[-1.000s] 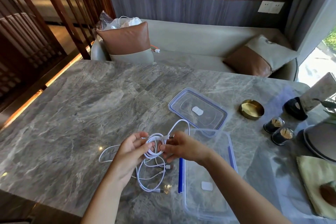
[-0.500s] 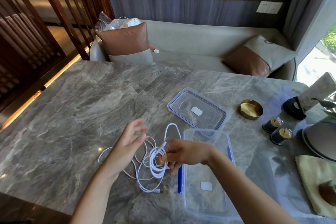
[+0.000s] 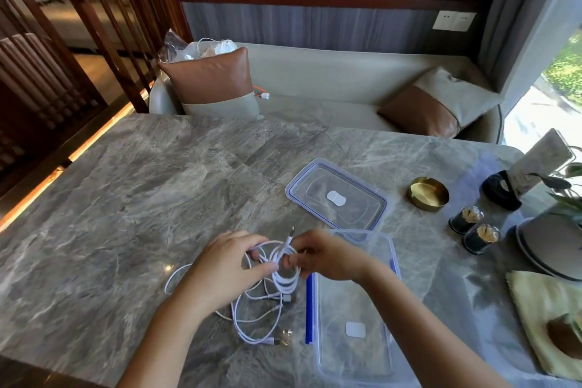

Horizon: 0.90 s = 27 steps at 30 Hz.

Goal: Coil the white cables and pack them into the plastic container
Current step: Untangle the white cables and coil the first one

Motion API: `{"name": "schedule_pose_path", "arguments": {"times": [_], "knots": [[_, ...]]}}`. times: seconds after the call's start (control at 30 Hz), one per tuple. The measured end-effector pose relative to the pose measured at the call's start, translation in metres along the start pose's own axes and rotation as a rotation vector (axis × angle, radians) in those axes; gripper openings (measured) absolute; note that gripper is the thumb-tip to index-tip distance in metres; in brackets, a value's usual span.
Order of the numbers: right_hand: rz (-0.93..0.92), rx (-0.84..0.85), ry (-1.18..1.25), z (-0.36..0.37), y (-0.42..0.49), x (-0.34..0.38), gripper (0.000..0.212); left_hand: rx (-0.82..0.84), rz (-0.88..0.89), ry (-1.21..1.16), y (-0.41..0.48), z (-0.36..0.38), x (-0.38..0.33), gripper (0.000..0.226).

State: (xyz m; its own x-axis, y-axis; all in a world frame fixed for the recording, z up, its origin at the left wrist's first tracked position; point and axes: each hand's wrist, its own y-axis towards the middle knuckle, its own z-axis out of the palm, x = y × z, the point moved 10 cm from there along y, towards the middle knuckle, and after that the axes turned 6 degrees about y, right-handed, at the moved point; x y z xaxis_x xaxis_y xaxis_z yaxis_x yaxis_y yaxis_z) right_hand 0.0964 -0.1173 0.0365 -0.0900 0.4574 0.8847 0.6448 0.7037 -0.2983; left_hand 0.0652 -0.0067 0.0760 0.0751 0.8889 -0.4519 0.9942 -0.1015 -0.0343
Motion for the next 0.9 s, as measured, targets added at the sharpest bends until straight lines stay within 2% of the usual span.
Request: {"name": "schedule_pose_path", "arguments": {"times": [0.17,0.27,0.4,0.47,0.6,0.73,0.8,0.9], "knots": [[-0.062,-0.208,0.218,-0.015,0.004,0.006,0.014,-0.194,-0.087,-0.242,-0.002,-0.004,0.005,0.011],[-0.070,-0.272,0.375,-0.018,0.003,0.003,0.015,-0.165,-0.163,-0.516,-0.001,0.008,0.015,0.019],[-0.131,-0.383,0.551,-0.025,-0.005,0.003,0.014,-0.075,-0.309,-0.969,-0.002,0.030,0.019,0.009],[-0.183,-0.463,0.508,-0.030,-0.009,0.007,0.015,-0.053,-0.364,-1.104,-0.004,0.039,0.018,0.014],[-0.288,-0.557,0.314,-0.032,-0.016,0.017,0.017,-0.077,-0.425,-1.173,-0.005,0.042,0.023,0.018],[-0.369,-0.456,0.097,-0.020,-0.021,0.029,0.042,-0.126,-0.422,-1.243,-0.004,0.035,0.024,0.019],[-0.379,-0.409,-0.053,-0.013,-0.020,0.032,0.042,-0.129,-0.418,-1.252,-0.004,0.034,0.024,0.020],[-0.361,-0.480,-0.189,-0.016,-0.023,0.033,0.034,-0.117,-0.420,-1.250,-0.004,0.038,0.023,0.015]]}}
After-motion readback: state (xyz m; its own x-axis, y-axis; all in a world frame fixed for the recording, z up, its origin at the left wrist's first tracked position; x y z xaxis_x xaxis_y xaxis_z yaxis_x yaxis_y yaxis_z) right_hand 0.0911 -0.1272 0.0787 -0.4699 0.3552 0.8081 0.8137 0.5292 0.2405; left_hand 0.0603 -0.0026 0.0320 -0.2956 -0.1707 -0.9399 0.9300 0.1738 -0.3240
